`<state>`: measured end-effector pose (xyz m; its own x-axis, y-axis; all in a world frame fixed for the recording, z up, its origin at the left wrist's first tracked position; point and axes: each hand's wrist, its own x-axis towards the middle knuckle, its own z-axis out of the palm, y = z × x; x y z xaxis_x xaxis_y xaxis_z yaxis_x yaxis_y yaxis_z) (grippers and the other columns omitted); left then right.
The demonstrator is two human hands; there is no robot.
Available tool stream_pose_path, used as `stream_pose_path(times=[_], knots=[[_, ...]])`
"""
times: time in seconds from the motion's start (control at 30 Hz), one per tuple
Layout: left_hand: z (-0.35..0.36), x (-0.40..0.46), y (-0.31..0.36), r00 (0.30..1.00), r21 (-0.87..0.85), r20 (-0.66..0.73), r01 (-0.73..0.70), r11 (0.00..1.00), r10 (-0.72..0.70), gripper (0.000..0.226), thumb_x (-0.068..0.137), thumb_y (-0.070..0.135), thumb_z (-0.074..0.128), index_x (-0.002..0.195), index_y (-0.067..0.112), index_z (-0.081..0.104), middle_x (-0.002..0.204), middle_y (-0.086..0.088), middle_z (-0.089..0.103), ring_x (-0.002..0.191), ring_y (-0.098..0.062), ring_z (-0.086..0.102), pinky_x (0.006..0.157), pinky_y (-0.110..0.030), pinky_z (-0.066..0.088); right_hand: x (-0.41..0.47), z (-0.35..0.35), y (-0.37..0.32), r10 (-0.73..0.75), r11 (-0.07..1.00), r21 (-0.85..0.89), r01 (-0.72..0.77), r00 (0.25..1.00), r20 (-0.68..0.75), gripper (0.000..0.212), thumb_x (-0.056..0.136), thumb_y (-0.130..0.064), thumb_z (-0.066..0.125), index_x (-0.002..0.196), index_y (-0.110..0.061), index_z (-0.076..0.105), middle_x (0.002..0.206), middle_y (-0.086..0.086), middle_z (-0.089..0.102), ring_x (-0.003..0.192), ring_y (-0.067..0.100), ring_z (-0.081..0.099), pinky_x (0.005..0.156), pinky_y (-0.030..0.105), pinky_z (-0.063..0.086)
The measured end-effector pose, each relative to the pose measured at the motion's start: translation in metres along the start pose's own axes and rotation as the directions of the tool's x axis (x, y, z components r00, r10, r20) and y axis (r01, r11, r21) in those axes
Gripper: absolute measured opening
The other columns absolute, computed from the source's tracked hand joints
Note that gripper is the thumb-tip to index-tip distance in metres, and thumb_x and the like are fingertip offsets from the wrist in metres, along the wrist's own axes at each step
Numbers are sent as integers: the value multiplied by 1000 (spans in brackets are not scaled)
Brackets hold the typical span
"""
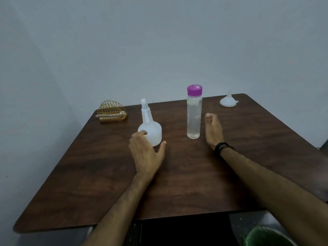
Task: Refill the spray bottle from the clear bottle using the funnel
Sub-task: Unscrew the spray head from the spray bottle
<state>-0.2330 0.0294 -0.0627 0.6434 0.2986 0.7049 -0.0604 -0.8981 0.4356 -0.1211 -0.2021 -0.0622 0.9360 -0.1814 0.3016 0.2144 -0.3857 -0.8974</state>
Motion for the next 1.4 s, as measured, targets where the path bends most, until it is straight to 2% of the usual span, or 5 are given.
stream_pose_path(times=[0.17, 0.47, 0.97, 1.17, 1.4], knots=[[17, -14, 49, 760, -170, 508, -372, 912, 405, 59, 85, 58, 63, 130, 22, 50, 128, 2, 52, 113, -13, 49, 97, -34, 48, 26, -38, 30, 45, 891, -454, 12, 992, 114, 65, 93, -64, 44, 135, -15, 48, 136, 9, 54, 121, 24, 54, 102, 44, 46], [98, -4, 126, 331, -292, 828, -435, 852, 453, 85, 95, 72, 30, 161, 22, 12, 169, -3, 2, 155, -16, 1, 125, -38, 1, 65, -101, 68, 153, 711, -703, 10, 974, 169, 95, 80, -74, 56, 146, -9, 36, 154, 11, 37, 142, 27, 35, 116, 42, 27], [149, 2, 137, 450, -199, 799, -426, 882, 398, 92, 87, 83, 13, 161, 28, 4, 168, 3, -6, 154, -11, -8, 125, -37, -4, 205, -82, 92, 258, 935, -213, -284, 956, -140, 121, 62, -63, 82, 155, -14, 22, 157, 8, 34, 143, 27, 37, 115, 44, 35], [152, 2, 134, 452, -204, 800, -414, 887, 395, 91, 87, 82, 15, 161, 29, 4, 168, 4, -6, 154, -9, -8, 124, -36, -5, 225, -67, 96, 175, 866, -469, -172, 984, -39, 83, 72, -59, 73, 141, -24, 43, 136, 7, 58, 127, 32, 52, 111, 49, 34], [146, 2, 137, 447, -215, 809, -380, 900, 382, 91, 88, 81, 21, 161, 27, 10, 169, 2, 0, 154, -11, -4, 125, -36, -1, 179, -73, 88, 94, 942, -326, -84, 995, 17, 67, 67, -58, 79, 119, -23, 55, 117, -1, 64, 103, 18, 59, 86, 34, 52]])
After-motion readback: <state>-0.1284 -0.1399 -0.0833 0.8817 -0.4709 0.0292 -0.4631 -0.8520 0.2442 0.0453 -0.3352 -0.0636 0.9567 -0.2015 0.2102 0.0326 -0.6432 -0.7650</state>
